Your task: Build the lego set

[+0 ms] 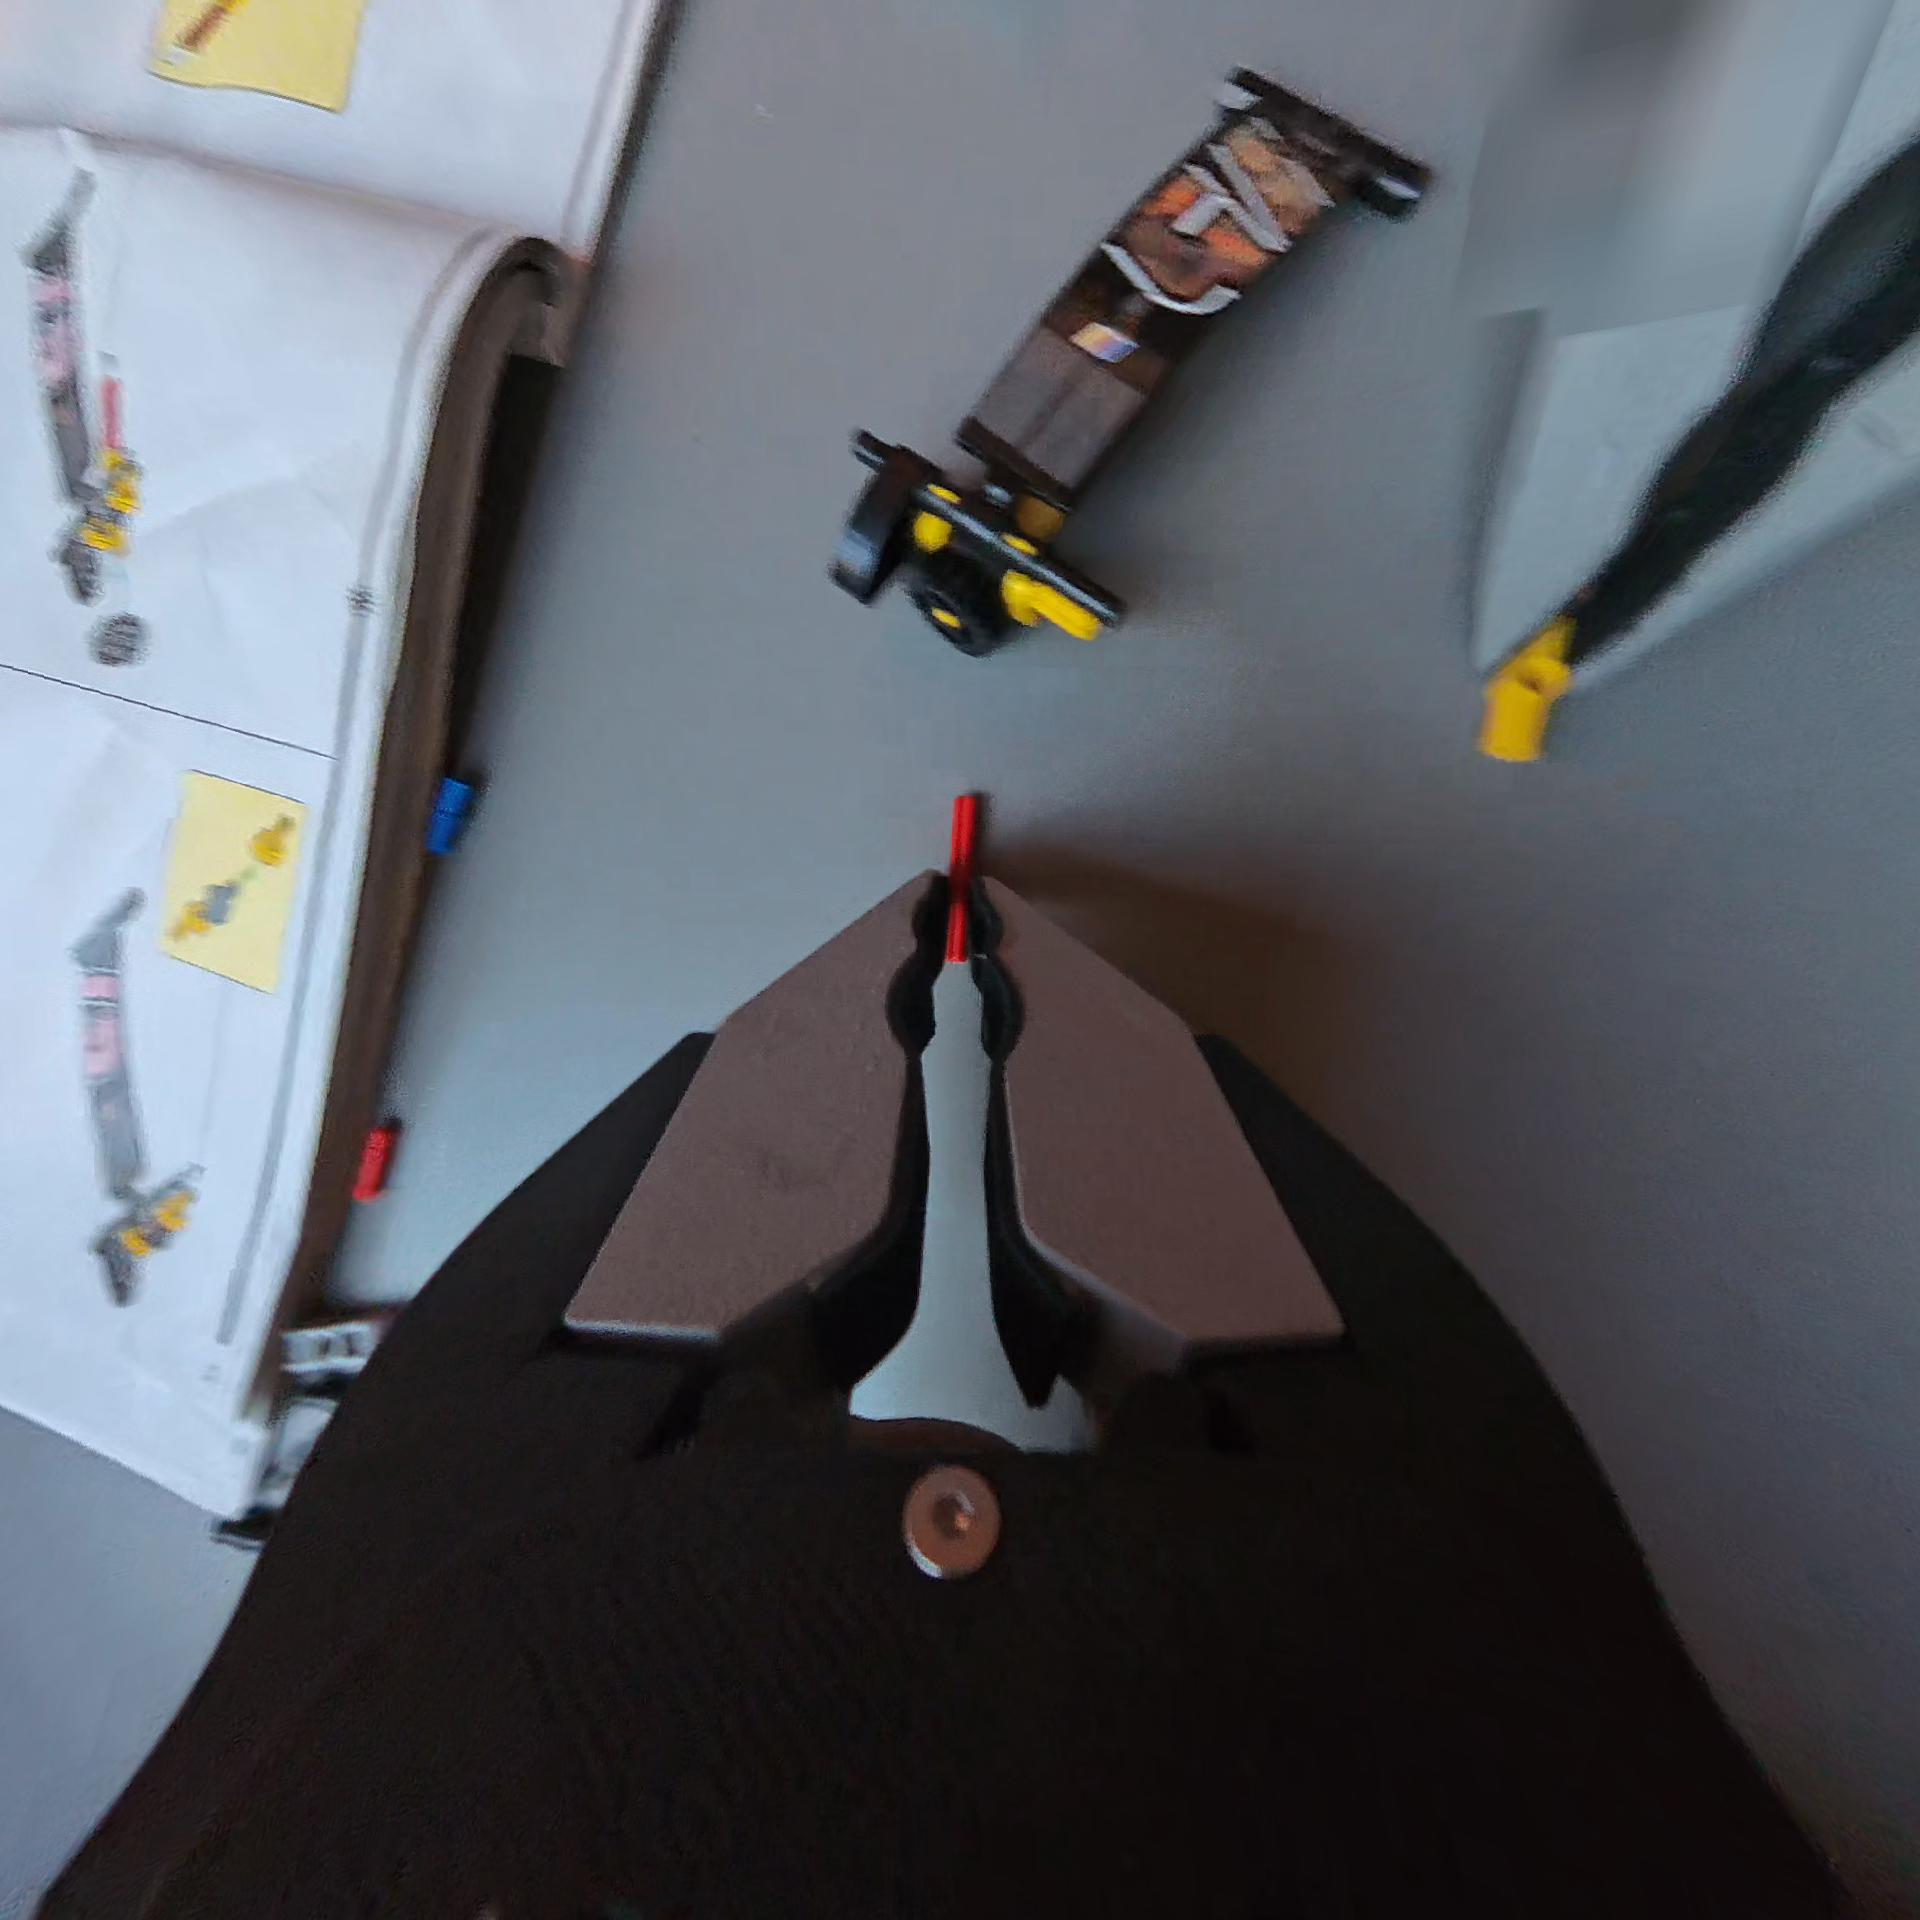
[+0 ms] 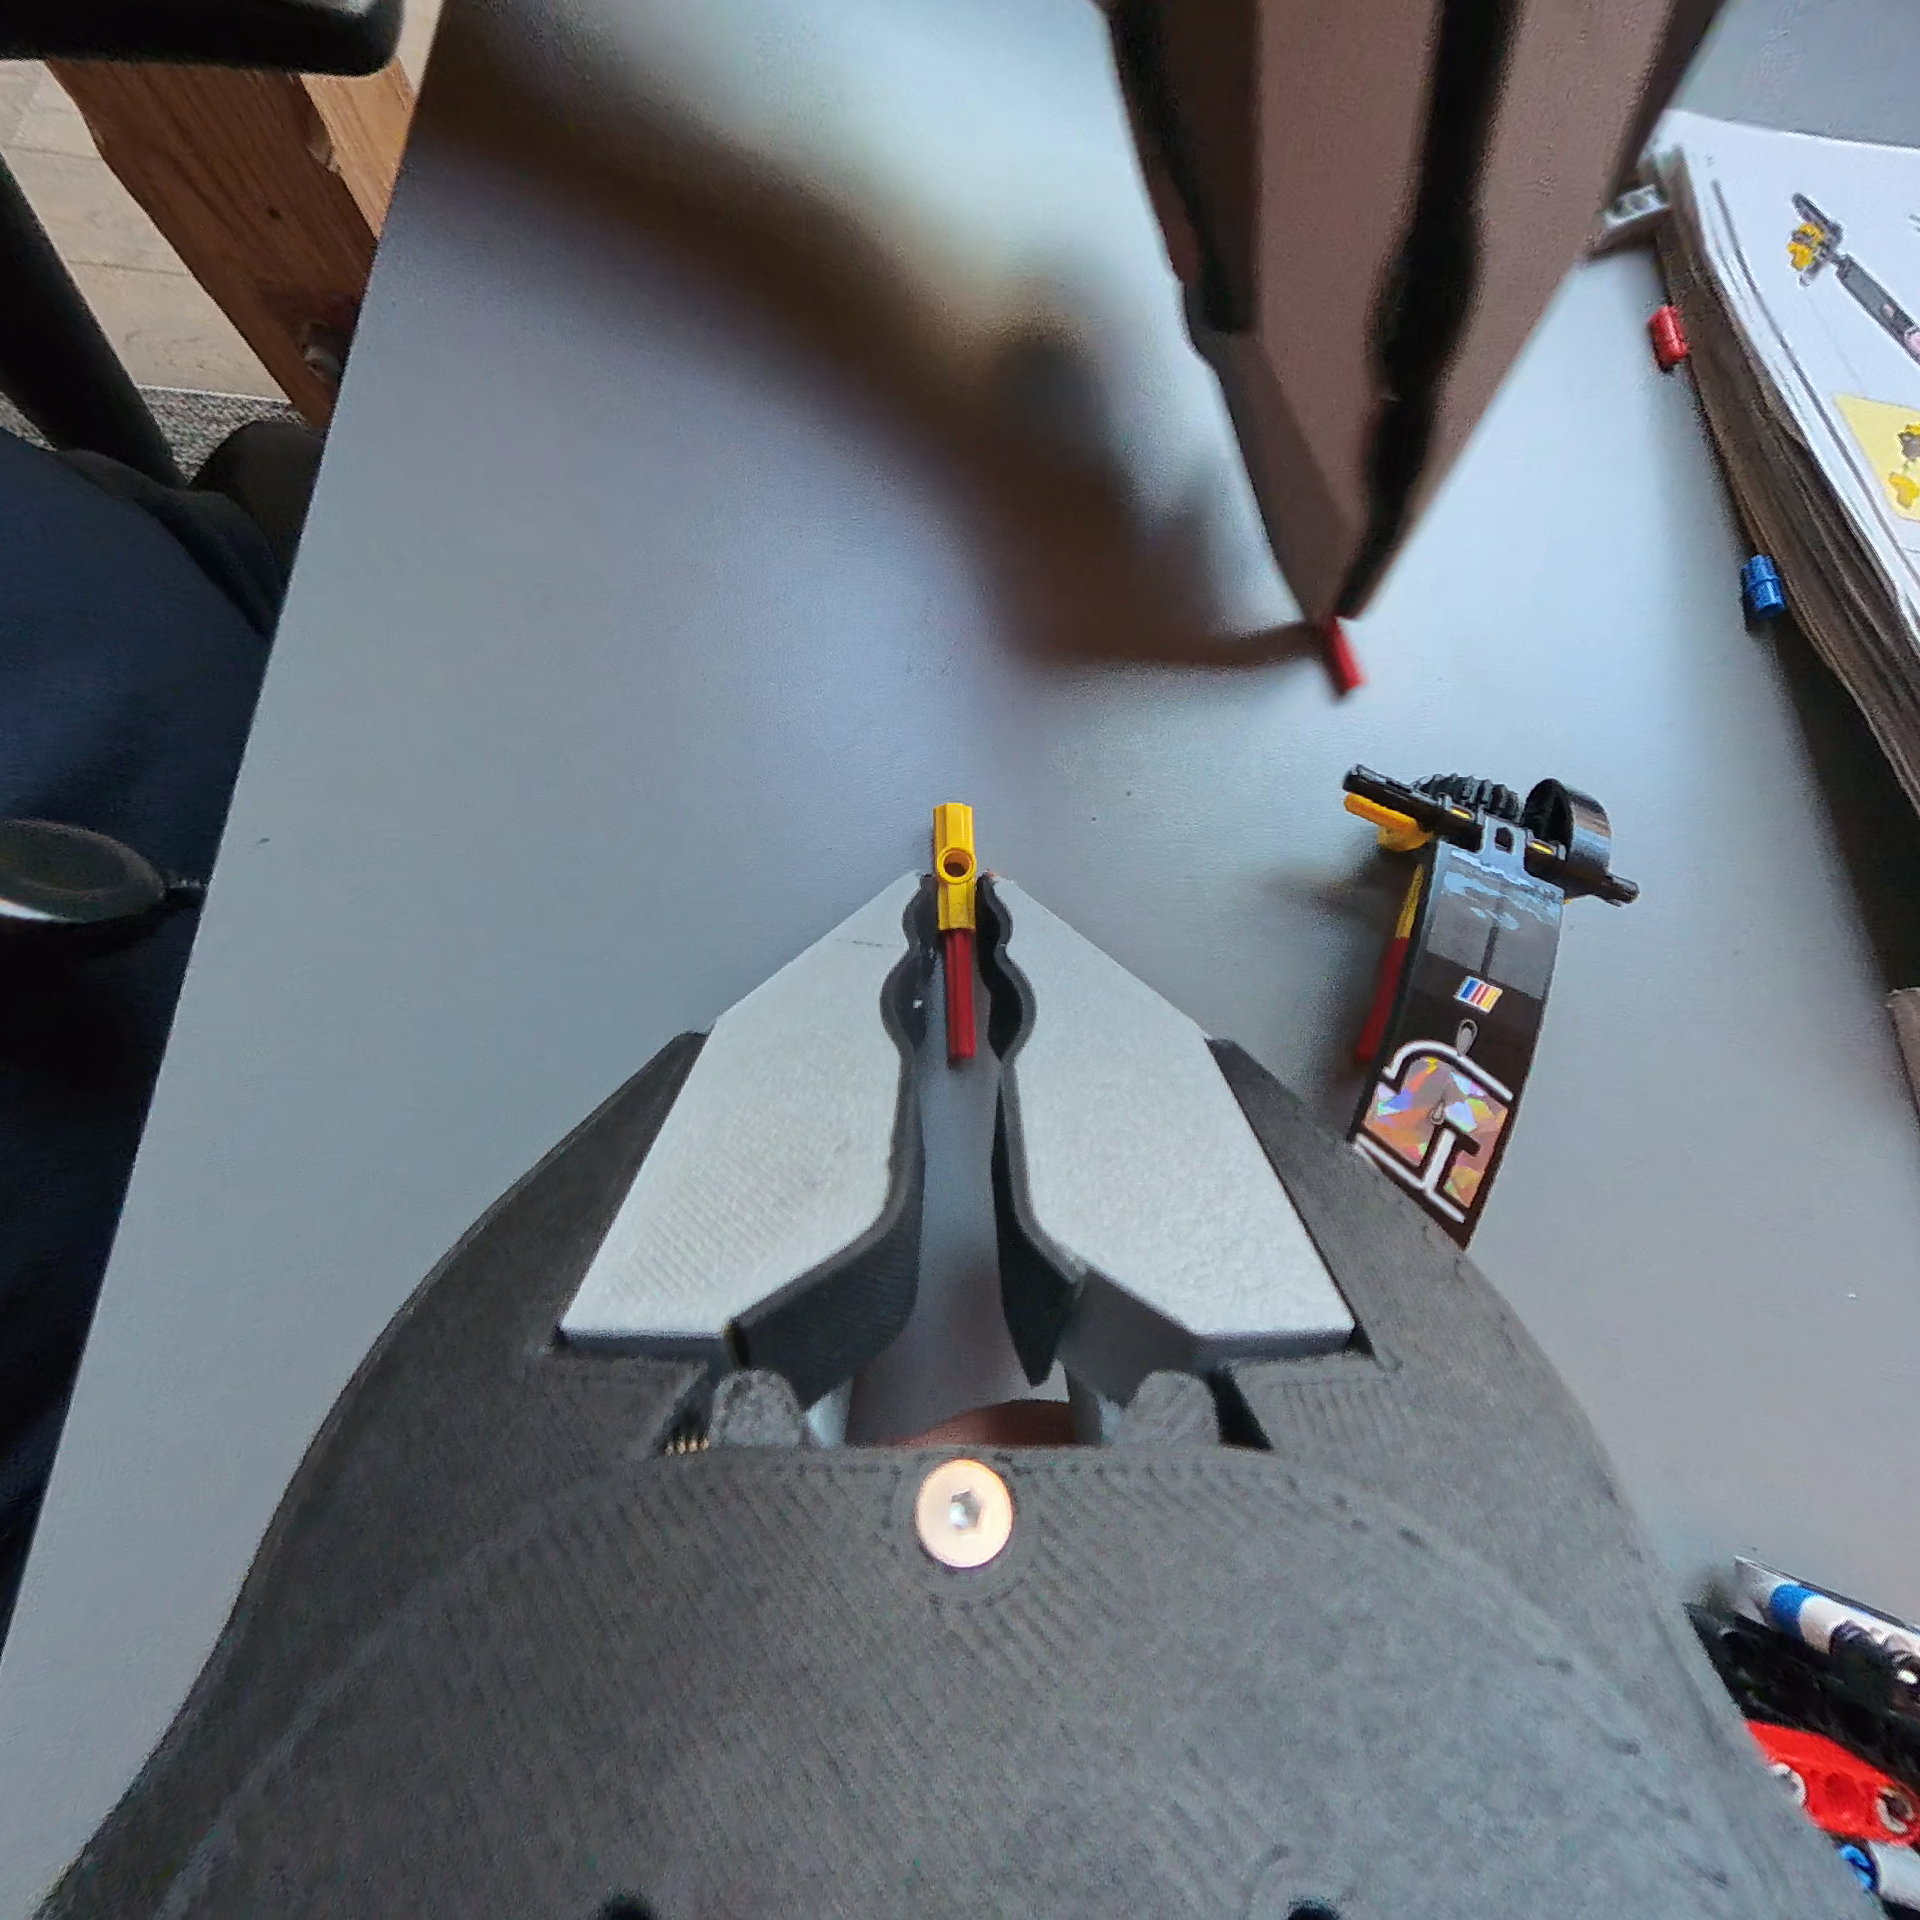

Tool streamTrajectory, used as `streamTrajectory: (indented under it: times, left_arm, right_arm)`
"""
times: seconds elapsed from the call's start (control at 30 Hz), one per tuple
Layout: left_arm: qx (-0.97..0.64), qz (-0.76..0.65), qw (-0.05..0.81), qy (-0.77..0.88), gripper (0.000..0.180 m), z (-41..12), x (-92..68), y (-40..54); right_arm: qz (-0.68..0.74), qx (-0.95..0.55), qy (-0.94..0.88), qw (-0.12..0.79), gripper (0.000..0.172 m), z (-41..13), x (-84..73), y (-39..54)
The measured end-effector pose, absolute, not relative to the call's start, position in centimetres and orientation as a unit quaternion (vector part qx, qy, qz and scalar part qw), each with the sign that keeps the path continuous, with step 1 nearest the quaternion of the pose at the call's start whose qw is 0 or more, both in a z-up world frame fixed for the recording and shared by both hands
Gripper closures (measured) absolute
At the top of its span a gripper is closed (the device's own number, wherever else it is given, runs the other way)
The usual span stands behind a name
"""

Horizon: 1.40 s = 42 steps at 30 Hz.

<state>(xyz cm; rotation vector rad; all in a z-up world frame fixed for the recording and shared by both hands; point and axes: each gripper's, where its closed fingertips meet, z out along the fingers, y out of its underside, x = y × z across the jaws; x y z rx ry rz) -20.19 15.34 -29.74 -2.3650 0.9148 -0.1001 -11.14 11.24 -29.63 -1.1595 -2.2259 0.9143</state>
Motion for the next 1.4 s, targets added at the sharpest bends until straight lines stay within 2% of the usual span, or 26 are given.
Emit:
streamTrajectory:
  times: [0.13,0.2,0.4,0.7,0.87,0.97,1.4]
  left_arm:
    - [-0.884,-0.058,0.315,0.341,0.180,-29.6,-18.1,10.6]
    - [-0.878,-0.056,0.338,0.333,0.180,-29.0,-17.0,9.1]
    - [-0.862,-0.070,0.395,0.311,0.180,-26.5,-14.8,7.8]
    - [-0.865,-0.119,0.371,0.314,0.180,-27.1,-12.3,7.7]
    - [-0.864,-0.144,0.358,0.323,0.180,-27.5,-11.4,7.6]
    - [-0.863,-0.153,0.357,0.324,0.180,-27.6,-11.2,7.6]
    - [-0.849,-0.159,0.380,0.331,0.179,-26.8,-10.9,7.7]
  right_arm:
    - [0.336,-0.405,-0.816,0.241,0.166,-29.4,-10.9,10.9]
    - [0.337,-0.401,-0.816,0.244,0.161,-29.4,-10.9,10.8]
    - [0.363,-0.394,-0.808,0.245,0.156,-28.6,-10.8,10.5]
    - [0.378,-0.339,-0.797,0.328,0.159,-26.4,-11.7,8.5]
    - [0.357,-0.323,-0.813,0.328,0.161,-27.1,-11.6,7.8]
    - [0.350,-0.313,-0.819,0.328,0.170,-27.3,-11.5,7.5]
    - [0.356,-0.315,-0.820,0.320,0.170,-27.4,-11.4,7.4]
